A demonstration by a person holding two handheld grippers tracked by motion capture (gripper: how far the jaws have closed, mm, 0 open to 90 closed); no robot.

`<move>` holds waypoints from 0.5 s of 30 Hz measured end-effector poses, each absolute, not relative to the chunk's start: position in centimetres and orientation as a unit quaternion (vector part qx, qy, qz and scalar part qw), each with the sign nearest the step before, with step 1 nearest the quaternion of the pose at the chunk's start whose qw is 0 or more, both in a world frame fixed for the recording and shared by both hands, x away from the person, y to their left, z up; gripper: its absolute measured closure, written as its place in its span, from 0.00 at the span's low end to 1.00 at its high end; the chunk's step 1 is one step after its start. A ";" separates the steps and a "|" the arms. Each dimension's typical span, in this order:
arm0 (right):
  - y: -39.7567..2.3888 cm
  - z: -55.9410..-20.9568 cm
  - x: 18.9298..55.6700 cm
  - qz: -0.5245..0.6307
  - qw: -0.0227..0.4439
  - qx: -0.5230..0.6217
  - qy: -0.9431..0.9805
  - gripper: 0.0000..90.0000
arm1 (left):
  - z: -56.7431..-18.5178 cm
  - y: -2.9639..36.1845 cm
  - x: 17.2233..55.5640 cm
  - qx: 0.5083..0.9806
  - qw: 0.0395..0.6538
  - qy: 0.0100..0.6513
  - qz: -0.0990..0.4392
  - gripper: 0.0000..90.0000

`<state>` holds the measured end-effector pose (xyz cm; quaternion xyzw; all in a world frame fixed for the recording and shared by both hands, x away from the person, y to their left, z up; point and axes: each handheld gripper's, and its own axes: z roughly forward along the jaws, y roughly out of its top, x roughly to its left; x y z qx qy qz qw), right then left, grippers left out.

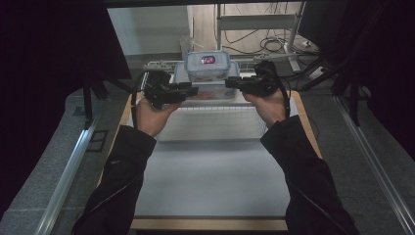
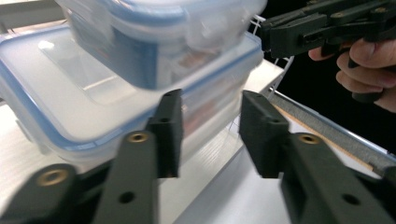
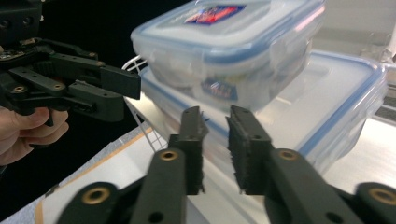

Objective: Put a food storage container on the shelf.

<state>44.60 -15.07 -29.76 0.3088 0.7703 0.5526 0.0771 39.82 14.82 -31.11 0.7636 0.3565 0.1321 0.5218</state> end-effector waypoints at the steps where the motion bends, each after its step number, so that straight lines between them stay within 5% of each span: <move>1: -15.1 -29.9 44.5 0.551 0.078 0.308 0.772 0.78 | -31.4 14.7 39.6 0.764 0.524 0.352 0.132 0.61; 8: -15.5 -31.2 42.9 0.540 0.096 0.296 0.782 0.58 | -33.3 14.8 37.9 0.768 0.525 0.336 0.146 0.36; 15: -15.7 -32.5 40.9 0.523 0.115 0.279 0.797 0.44 | -35.2 15.5 36.2 0.774 0.521 0.333 0.137 0.30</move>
